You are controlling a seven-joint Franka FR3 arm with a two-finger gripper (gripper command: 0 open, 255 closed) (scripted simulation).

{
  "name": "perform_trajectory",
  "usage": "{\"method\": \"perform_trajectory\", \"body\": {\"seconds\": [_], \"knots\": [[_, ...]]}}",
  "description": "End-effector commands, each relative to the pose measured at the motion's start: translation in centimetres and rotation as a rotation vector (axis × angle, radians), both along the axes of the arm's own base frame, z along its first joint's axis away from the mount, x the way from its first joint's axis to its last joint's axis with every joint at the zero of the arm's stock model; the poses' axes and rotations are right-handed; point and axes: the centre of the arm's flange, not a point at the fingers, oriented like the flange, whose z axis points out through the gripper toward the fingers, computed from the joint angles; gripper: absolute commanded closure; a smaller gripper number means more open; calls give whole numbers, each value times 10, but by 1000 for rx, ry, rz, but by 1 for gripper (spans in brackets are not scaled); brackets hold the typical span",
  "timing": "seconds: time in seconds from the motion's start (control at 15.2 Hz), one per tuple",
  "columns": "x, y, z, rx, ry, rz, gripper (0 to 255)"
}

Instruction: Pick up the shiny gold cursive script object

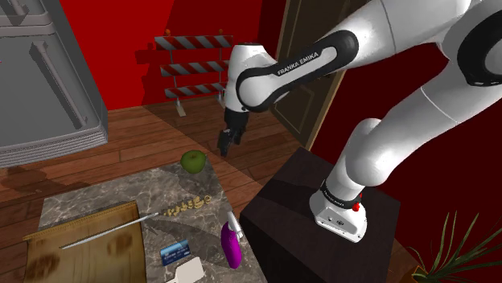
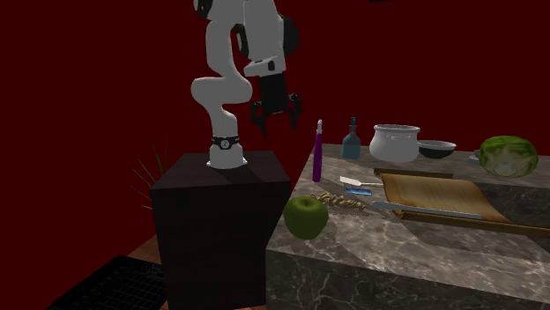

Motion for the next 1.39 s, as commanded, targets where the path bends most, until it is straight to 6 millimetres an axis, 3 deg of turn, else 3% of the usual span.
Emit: {"method": "perform_trajectory", "body": {"seconds": [0.0,0.99,1.32], "knots": [[6,13,-21,9,3,4,0],[44,132,-171,73,37,42,0],[45,135,-195,74,38,43,0]]}}
